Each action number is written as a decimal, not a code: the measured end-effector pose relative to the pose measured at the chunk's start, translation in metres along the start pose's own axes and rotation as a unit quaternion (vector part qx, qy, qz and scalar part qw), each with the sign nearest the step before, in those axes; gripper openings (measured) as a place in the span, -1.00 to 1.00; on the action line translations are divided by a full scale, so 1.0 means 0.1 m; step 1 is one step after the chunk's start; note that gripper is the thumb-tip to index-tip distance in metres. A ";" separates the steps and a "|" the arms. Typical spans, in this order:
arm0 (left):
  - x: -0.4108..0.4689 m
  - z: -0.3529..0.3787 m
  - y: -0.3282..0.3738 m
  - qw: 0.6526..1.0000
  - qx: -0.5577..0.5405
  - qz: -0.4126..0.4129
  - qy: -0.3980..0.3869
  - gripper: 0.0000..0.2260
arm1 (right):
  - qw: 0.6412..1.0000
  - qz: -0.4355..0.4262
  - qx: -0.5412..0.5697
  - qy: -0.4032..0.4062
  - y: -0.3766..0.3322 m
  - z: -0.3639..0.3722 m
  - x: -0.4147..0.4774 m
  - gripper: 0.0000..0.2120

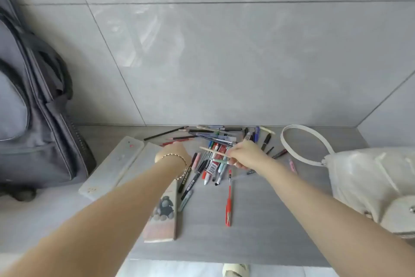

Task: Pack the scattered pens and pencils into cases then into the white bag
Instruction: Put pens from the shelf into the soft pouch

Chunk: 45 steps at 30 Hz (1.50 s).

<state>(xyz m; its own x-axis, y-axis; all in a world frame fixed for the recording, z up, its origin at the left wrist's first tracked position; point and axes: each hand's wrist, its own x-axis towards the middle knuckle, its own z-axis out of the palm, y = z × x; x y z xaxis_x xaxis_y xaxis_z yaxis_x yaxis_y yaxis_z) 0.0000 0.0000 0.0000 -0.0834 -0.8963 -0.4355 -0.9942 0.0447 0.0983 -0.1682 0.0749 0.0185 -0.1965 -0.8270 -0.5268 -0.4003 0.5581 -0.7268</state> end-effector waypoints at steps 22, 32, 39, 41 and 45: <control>-0.46 -0.11 0.24 0.977 0.046 0.197 0.071 -0.24 | 0.933 -0.248 -0.246 0.092 0.12 0.20 0.09 -0.32; -0.26 0.01 -0.16 0.931 0.069 0.300 0.198 0.00 | 0.949 -0.098 0.031 0.298 0.24 -0.32 0.08 -0.62; -0.12 -0.14 -0.33 0.966 -0.059 0.239 -0.083 -0.33 | 0.926 -0.088 0.157 0.331 0.17 -0.26 0.17 -0.72; -0.07 -0.13 -0.28 0.957 -0.154 0.232 -0.088 -0.70 | 0.925 -0.135 0.187 0.300 0.05 -0.14 0.16 -0.80; 0.07 0.00 -0.34 0.967 -0.204 0.144 -0.048 -0.68 | 0.951 -0.208 -0.001 0.231 0.23 0.12 0.13 -0.78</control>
<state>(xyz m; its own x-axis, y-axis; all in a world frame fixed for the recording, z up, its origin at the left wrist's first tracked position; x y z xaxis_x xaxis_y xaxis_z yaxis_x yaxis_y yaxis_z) 0.0334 -0.0073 -0.0066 -0.3784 -0.8265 -0.4169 -0.8208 0.0913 0.5639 -0.1692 0.0780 -0.0100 -0.3925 -0.9181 0.0554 -0.5312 0.1771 -0.8285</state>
